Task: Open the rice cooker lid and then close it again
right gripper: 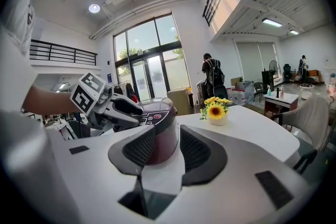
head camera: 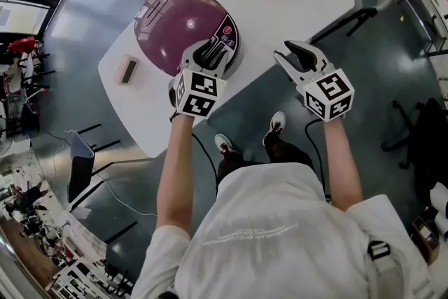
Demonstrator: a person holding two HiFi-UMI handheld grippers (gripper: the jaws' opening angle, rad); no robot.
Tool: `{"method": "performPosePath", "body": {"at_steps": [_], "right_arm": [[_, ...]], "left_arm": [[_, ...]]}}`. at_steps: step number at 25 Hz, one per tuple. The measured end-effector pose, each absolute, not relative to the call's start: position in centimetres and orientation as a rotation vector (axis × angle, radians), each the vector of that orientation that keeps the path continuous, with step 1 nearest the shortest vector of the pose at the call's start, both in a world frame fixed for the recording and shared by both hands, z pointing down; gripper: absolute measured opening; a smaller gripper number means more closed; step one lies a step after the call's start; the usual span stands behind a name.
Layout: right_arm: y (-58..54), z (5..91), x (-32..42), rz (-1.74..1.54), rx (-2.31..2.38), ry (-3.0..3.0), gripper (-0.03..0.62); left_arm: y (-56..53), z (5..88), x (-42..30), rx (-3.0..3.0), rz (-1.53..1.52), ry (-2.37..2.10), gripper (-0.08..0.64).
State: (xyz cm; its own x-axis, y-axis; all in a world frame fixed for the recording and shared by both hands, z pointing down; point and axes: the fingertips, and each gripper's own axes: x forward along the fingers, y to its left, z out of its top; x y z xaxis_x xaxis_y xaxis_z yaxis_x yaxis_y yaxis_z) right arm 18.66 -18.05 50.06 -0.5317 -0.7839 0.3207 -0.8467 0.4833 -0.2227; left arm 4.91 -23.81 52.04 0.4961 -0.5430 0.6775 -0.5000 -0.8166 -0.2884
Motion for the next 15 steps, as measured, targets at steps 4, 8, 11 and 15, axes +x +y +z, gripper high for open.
{"method": "performPosePath", "body": {"at_steps": [4, 8, 11, 15], "right_arm": [[-18.36, 49.84, 18.07, 0.529, 1.402, -2.564, 0.164], [-18.59, 49.86, 17.6, 0.52, 1.386, -2.576, 0.164], [-18.53, 50.09, 17.76, 0.523, 1.383, -2.577, 0.164], [-18.48, 50.33, 18.18, 0.53, 1.385, -2.573, 0.163]], "left_arm": [[-23.94, 52.11, 4.87, -2.684, -1.284, 0.93, 0.189], [-24.06, 52.32, 4.86, -2.67, -1.292, 0.958, 0.189], [-23.88, 52.39, 5.03, -2.642, -1.272, 0.989, 0.184], [-23.95, 52.36, 5.11, -2.637, -1.275, 1.004, 0.181]]}}
